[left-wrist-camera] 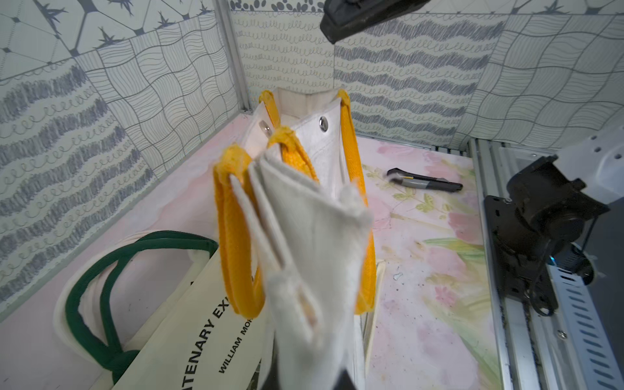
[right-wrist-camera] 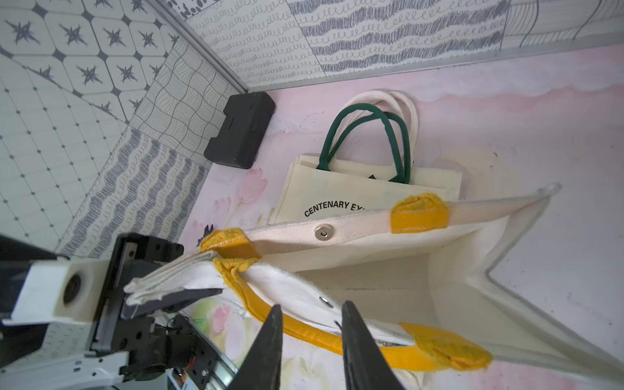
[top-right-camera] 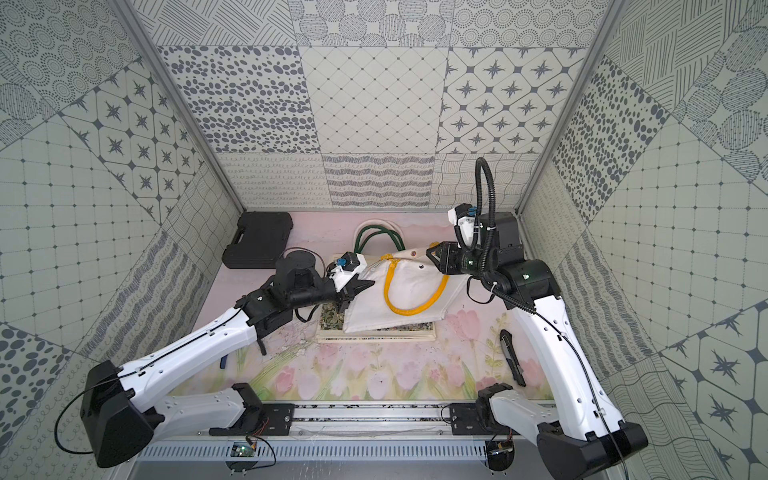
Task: Put away the canvas bag
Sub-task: Press the canvas bag.
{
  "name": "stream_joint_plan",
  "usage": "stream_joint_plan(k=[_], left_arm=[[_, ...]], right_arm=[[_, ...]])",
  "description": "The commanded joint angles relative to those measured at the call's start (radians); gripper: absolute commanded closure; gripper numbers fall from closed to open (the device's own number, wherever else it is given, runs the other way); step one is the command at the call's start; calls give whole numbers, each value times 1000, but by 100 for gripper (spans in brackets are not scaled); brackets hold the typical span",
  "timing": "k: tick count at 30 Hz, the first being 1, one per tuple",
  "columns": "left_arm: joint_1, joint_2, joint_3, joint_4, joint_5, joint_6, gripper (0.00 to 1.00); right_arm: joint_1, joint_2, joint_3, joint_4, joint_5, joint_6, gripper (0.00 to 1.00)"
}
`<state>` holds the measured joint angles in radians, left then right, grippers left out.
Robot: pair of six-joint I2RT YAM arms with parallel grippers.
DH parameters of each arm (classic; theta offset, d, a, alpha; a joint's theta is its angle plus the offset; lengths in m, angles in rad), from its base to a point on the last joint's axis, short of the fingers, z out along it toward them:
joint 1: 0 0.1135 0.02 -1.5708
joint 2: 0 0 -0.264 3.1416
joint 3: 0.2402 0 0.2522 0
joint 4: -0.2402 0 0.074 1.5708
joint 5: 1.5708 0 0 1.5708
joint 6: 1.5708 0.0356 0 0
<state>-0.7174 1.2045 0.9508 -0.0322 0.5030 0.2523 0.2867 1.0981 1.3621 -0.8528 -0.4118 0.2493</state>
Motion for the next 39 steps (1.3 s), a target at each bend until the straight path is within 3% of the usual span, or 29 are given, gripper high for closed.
stream_joint_plan(k=[1,3,7,9,14,17,19,23,27,33,38,39], left_arm=[[62,90,91,-264,580,227,100],[71,144,169,-424,590,338,100],[75,274,376,-877,538,712,100],[75,306,433,-980,488,796,100],[90,273,403,-899,367,755,100],[93,216,318,-703,234,614,100],[104,186,278,-631,216,574,100],[116,163,252,-570,180,527,100],[120,160,254,-571,175,530,100],[121,61,158,-434,167,524,100],[130,-15,82,-335,195,519,100],[132,-22,78,-330,202,519,100]], right_arm=[[3,-31,-70,148,-64,-275,69],[3,-25,-102,178,-157,-391,67],[2,4,-135,244,-337,-574,63],[-1,32,-128,252,-406,-634,58],[0,125,-32,105,-537,-775,56],[2,126,-31,95,-619,-787,56],[11,119,-41,81,-654,-797,53],[85,121,-18,-65,-582,-906,50],[168,143,-5,-161,-399,-966,50],[202,152,-21,-110,-206,-930,45],[201,153,-8,-76,-172,-894,40],[201,149,-14,-70,-167,-894,36]])
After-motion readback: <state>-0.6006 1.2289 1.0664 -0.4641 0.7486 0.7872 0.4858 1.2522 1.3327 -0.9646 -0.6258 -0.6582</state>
